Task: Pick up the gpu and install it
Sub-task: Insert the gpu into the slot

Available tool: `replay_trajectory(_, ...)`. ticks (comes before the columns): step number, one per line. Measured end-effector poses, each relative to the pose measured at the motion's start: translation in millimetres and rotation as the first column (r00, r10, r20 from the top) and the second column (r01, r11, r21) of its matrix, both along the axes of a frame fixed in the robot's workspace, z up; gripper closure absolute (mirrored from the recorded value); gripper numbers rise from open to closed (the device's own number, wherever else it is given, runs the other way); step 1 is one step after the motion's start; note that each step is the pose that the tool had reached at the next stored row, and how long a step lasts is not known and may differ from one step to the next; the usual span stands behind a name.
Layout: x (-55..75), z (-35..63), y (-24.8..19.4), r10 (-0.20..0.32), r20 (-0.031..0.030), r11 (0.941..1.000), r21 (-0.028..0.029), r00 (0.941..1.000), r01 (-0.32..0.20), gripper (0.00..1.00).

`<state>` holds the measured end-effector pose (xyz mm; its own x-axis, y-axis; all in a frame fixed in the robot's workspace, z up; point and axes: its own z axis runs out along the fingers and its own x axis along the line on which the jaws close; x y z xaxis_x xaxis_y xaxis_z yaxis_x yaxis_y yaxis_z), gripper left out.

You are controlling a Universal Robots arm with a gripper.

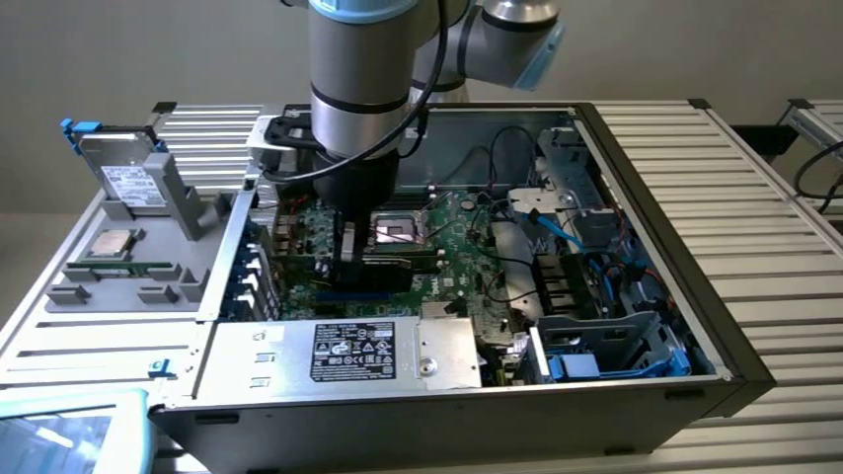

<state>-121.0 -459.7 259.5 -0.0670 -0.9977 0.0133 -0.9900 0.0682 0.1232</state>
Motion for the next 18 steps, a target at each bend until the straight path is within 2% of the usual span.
replay_trajectory(18,-0.4,-2.8,1.0,0.000,0.0000,1.0000,-0.0001,1.0000,0.000,0.72)
